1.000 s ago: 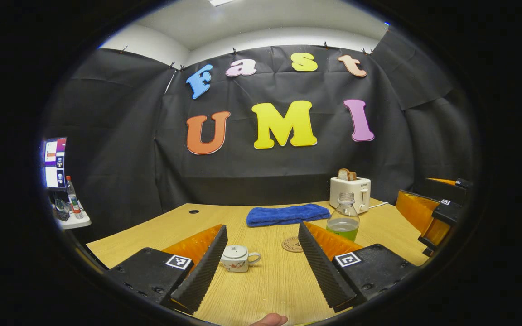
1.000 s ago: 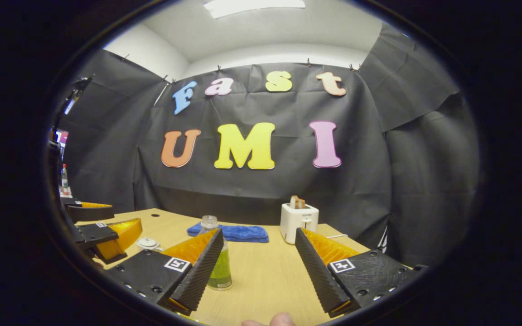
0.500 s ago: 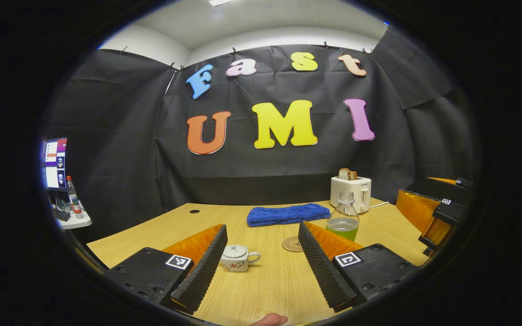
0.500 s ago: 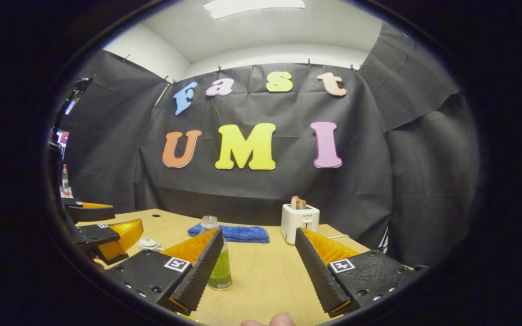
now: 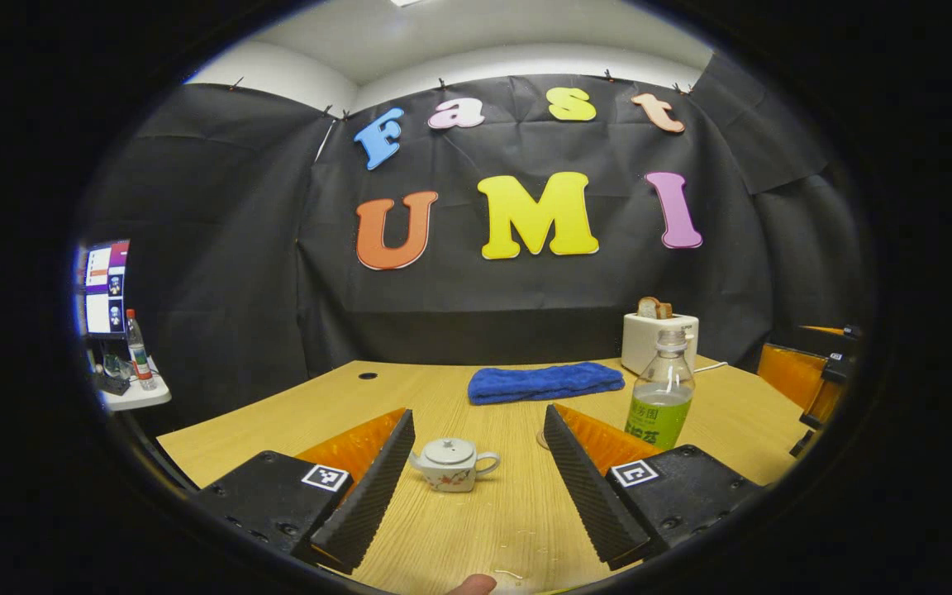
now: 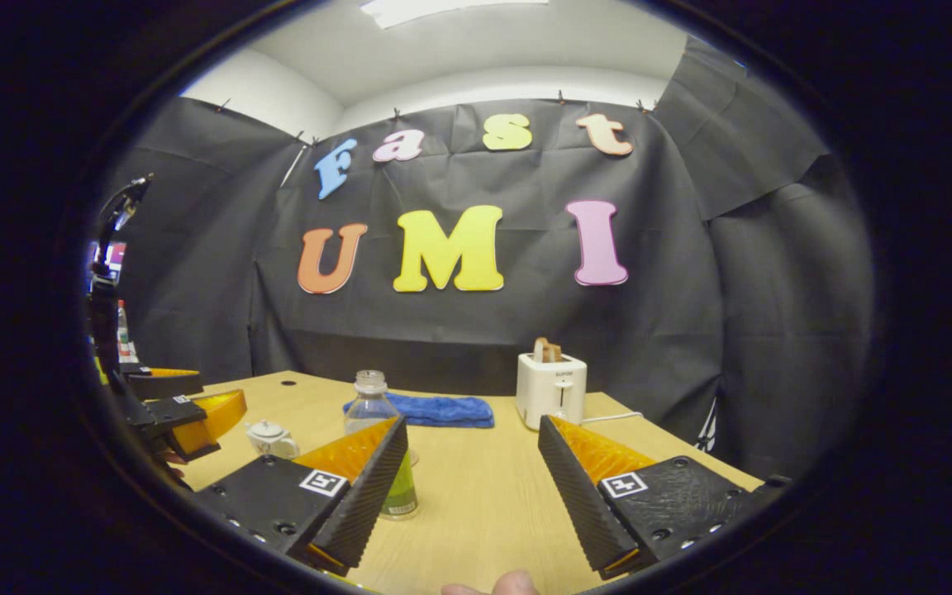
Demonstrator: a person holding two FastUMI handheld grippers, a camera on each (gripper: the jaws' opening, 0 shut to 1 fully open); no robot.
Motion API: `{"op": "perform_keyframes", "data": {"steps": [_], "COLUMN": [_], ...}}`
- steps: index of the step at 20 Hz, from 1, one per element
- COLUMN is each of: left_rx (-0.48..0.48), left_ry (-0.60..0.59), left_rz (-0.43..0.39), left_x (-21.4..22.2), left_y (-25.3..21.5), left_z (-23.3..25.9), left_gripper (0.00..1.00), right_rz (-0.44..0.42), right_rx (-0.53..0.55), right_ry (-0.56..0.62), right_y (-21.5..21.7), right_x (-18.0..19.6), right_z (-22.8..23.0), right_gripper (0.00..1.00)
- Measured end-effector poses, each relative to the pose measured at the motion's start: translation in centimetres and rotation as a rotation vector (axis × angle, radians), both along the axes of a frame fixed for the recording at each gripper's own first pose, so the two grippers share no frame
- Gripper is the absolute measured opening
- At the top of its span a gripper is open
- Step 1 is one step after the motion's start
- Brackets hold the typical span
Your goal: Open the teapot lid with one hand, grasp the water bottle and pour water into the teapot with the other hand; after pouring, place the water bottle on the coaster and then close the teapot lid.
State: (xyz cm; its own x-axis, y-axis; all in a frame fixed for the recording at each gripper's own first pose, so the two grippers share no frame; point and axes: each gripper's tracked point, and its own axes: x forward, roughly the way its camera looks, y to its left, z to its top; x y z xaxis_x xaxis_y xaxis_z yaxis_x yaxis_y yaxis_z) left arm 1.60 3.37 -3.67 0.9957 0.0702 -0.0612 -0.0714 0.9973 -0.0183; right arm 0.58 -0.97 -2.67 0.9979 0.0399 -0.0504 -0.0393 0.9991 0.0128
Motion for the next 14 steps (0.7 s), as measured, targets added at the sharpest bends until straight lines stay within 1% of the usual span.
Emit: {"op": "perform_keyframes", "data": {"steps": [3,4,5,7,8,9,10,11,12,13,14], "left_rx": [0.026,0.025,0.019,0.007,0.001,-0.003,-0.006,-0.005,0.002,0.011,0.018], "left_ry": [0.045,0.056,0.071,0.088,0.095,0.1,0.104,0.11,0.126,0.14,0.152], "left_rz": [0.021,0.021,0.02,0.02,0.021,0.02,0.02,0.02,0.018,0.016,0.014], "left_x": [1.4,2.1,2.7,3.8,4.3,4.9,5.5,6.2,6.8,7.5,8.0], "left_y": [1.3,1.5,1.8,2.1,2.4,2.6,2.9,3.1,3.2,3.2,3.2], "left_z": [-2.2,-2.7,-3.3,-4.1,-4.3,-4.6,-4.7,-5.1,-5.5,-6.1,-6.4], "left_gripper": [0.99,0.99,0.99,0.99,0.99,0.98,0.96,0.93,0.86,0.84,0.79], "right_rz": [-0.008,-0.008,-0.009,-0.015,-0.018,-0.021,-0.023,-0.025,-0.028,-0.033,-0.038], "right_rx": [-0.003,0.002,0.006,0.006,0.004,0.003,0.003,0.004,0.004,0.003,0.002], "right_ry": [0.022,0.031,0.037,0.042,0.044,0.048,0.052,0.056,0.059,0.061,0.062], "right_y": [-0.6,-0.6,-0.7,-1.0,-1.2,-1.3,-1.5,-1.6,-1.8,-2.0,-2.3], "right_x": [0.3,0.4,0.5,0.8,1.0,1.1,1.3,1.4,1.6,1.7,2.0], "right_z": [-1.3,-1.6,-1.8,-1.9,-2.1,-2.2,-2.4,-2.5,-2.6,-2.6,-2.6], "right_gripper": [0.95,0.98,0.95,0.95,0.98,0.98,0.95,0.95,0.95,0.95,0.98]}}
